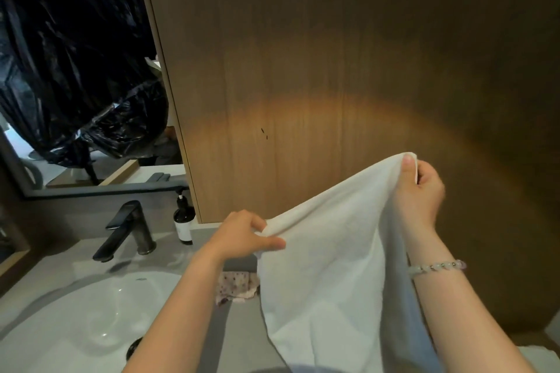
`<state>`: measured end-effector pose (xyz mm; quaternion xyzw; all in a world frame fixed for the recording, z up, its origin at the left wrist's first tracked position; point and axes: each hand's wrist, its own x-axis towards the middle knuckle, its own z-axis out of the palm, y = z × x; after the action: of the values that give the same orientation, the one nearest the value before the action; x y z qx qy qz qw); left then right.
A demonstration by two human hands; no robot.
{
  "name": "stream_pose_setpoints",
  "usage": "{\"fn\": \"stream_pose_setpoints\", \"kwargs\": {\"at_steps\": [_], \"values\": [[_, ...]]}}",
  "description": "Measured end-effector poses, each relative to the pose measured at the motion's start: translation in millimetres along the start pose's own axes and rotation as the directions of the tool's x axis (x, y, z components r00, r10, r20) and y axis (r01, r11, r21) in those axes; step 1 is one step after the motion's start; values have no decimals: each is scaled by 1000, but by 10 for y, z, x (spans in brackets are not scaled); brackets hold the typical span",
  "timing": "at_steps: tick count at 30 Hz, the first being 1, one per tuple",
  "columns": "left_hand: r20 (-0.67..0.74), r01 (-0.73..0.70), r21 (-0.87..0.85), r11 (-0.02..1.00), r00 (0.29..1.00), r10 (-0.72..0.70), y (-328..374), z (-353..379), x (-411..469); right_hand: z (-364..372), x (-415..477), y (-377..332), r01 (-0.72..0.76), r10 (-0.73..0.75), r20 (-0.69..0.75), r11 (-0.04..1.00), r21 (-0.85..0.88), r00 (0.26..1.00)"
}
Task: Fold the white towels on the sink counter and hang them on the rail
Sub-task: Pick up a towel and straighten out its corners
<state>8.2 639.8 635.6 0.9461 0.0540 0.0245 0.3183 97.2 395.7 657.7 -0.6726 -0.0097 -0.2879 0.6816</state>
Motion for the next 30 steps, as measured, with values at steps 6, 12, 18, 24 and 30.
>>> {"fn": "stream_pose_setpoints", "kwargs": {"at_steps": [6, 12, 18, 24, 30], "values": [[-13, -90, -179, 980, 996, 89, -10, -160, -186, -192, -76, 7, 10, -13, -113, 1000, -20, 994], [144, -147, -42, 988, 978, 152, 5, -72, -309, -465, -229, 16, 31, -43, -163, 997, -74, 986], [101, -108, 110, 988, 990, 97, 79, 188, -734, -819, -511, -83, 41, -53, -140, 996, -82, 989], [-177, -198, 56, 979, 963, 205, 355, 390, -1342, -1410, -744, -163, 15, -21, -155, 999, -38, 988], [-369, -239, 18, 971, 901, 229, 716, 799, -2053, -2133, -1094, -265, -38, 33, -142, 999, -32, 989]]}}
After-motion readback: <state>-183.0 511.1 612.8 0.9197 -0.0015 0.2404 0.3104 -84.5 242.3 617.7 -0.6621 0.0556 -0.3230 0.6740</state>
